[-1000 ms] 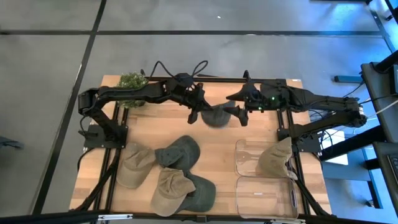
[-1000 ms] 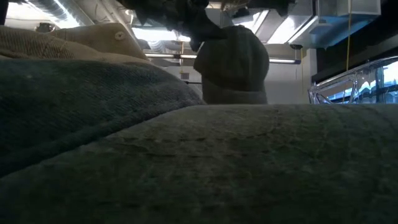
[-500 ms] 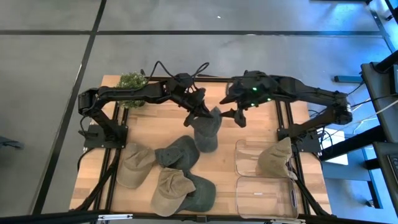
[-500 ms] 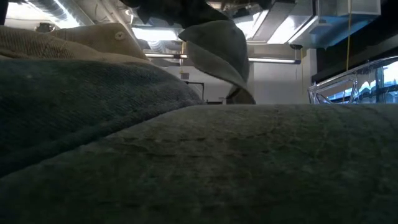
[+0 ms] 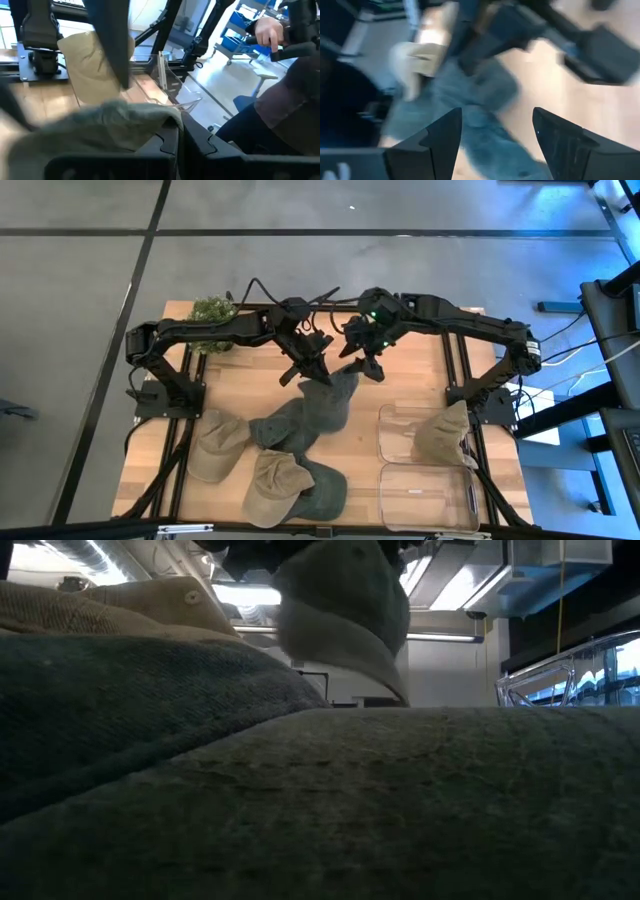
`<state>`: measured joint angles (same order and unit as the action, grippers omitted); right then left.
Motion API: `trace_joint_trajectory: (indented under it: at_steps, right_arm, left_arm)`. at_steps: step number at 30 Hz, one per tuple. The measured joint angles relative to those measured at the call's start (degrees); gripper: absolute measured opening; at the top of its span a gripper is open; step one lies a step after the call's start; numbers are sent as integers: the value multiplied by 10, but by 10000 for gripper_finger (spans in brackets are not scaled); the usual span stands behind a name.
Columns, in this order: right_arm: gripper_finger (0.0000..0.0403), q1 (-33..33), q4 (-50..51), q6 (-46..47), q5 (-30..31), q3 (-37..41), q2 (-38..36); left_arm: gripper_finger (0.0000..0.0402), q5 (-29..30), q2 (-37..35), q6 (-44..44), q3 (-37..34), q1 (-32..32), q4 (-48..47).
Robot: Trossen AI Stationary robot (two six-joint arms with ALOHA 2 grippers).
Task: Pick & Place hat
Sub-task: Put the top black cap into the bottom transparent bin
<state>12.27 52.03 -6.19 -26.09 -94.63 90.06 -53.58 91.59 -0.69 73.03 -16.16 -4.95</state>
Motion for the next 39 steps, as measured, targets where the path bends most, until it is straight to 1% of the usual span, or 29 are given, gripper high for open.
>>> trace_joint_trajectory:
  at_steps: [2,3,8,12,21,25,28,35,39]
  right_arm:
    - [243,4,-1,13,-50,0,3]
    - [243,5,-1,14,-60,0,3]
    - [243,1,-29,-8,-41,0,19]
    - [243,-1,-50,-18,-44,0,29]
    - [243,-5,-4,17,-128,0,33]
    - [242,-14,19,27,-131,0,33]
    - [229,-19,26,28,-131,0,33]
    - [172,-20,20,38,-130,0,33]
    - [153,-20,18,47,-130,0,32]
  left_arm:
    - [4,0,0,0,0,-1,3]
    - [3,0,0,0,0,-2,7]
    - [4,-7,0,0,0,-5,44]
    - [3,-11,0,0,0,-5,45]
    - [3,-8,0,0,0,-4,48]
    - [5,-6,0,0,0,-5,48]
    - [3,-6,0,-1,0,-4,48]
    - [4,-6,0,-1,0,-4,48]
    - [4,-6,0,-1,0,-5,46]
